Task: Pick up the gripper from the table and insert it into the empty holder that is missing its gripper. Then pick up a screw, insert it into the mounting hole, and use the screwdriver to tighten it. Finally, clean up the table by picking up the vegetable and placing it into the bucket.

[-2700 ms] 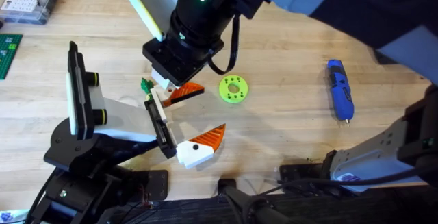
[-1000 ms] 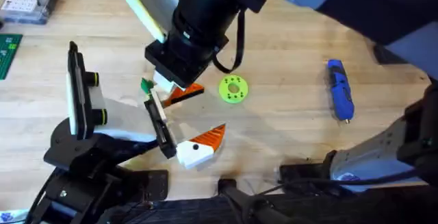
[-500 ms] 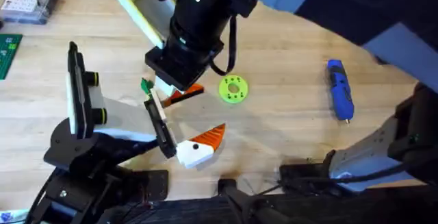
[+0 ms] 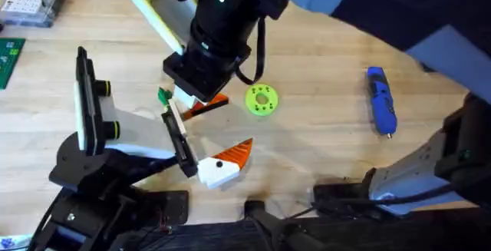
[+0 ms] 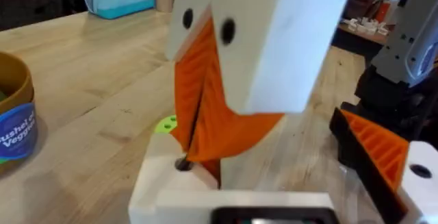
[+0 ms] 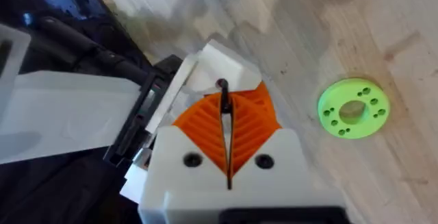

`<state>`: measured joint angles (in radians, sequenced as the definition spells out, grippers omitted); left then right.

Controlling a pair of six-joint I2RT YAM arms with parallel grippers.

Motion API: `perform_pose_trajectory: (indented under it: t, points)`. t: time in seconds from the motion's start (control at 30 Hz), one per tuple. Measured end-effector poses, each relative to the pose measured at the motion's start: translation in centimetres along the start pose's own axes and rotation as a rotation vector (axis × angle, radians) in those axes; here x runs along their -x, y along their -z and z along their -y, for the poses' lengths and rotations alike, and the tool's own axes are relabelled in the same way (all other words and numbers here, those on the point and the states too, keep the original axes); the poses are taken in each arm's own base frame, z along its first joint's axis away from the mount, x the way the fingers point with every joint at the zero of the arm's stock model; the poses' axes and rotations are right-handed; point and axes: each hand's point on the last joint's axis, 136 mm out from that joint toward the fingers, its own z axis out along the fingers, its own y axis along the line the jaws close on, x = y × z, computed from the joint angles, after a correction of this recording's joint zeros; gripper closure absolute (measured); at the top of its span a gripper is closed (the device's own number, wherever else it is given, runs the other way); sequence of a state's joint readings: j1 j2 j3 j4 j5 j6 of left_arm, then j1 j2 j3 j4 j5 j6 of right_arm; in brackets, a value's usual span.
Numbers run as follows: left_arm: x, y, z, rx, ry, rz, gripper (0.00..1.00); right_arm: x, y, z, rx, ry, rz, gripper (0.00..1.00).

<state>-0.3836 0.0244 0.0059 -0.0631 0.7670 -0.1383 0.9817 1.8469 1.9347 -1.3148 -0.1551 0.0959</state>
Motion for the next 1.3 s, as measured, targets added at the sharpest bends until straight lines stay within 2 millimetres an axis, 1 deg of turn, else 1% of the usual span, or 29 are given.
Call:
perform_pose_trajectory:
  t: [0.23, 0.53, 0.97, 1.3]
  points:
    - [0.0, 0.0, 0.0, 0.000, 0.000, 0.000, 0.011, -0.1, -0.1, 0.0, -0.001, -0.001, -0.007, 0.994]
    - [0.0, 0.0, -0.1, 0.003, 0.009, 0.000, 0.011, -0.3, -1.0, 0.1, 0.005, -0.008, -0.041, 0.994]
    - [0.0, 0.0, -0.1, 0.006, 0.009, 0.001, 0.011, 0.0, -1.1, 0.1, 0.008, -0.007, -0.032, 0.994]
    - [0.0, 0.0, -0.2, 0.009, 0.009, 0.001, 0.011, 0.8, -1.0, 0.4, 0.025, -0.019, -0.002, 0.994]
